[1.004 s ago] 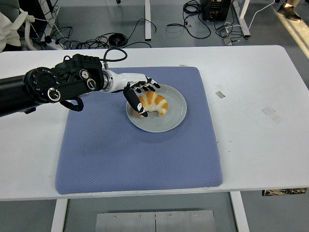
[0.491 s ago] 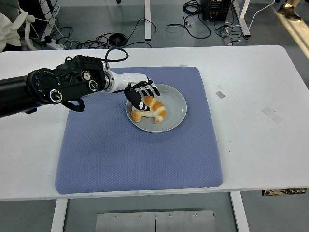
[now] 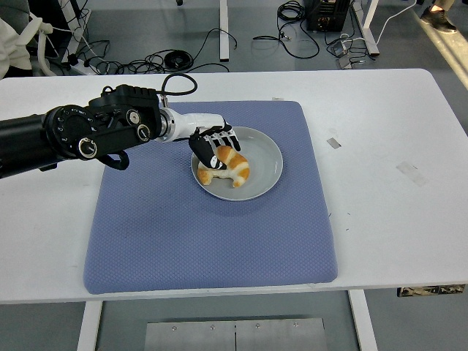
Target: Place the bread on the table
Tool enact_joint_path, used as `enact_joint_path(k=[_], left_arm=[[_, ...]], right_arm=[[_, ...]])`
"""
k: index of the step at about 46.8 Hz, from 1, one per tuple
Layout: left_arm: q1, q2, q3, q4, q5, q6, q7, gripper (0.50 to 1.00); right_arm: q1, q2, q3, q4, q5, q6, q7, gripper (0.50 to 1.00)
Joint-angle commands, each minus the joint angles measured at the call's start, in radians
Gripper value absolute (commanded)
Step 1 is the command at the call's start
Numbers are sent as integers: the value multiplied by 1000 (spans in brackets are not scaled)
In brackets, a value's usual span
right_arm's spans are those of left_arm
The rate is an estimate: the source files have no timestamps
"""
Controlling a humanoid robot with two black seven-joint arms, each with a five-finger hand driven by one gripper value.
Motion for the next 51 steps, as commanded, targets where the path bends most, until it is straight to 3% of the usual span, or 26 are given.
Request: enact_joint_path(k=[1,4,28,51], left_arm=[[0,0,0,-1,1,0,1,546],[0,0,0,-1,1,0,2,500],[-42,54,-31,-1,1,0,7,500],[-34,216,-28,1,1,-3,4,500]], right_arm=[[0,0,0,0,0,-1,0,1000],[0,0,0,0,0,-1,0,1000],[0,0,0,0,0,-1,0,1000],[0,0,0,0,0,-1,0,1000]])
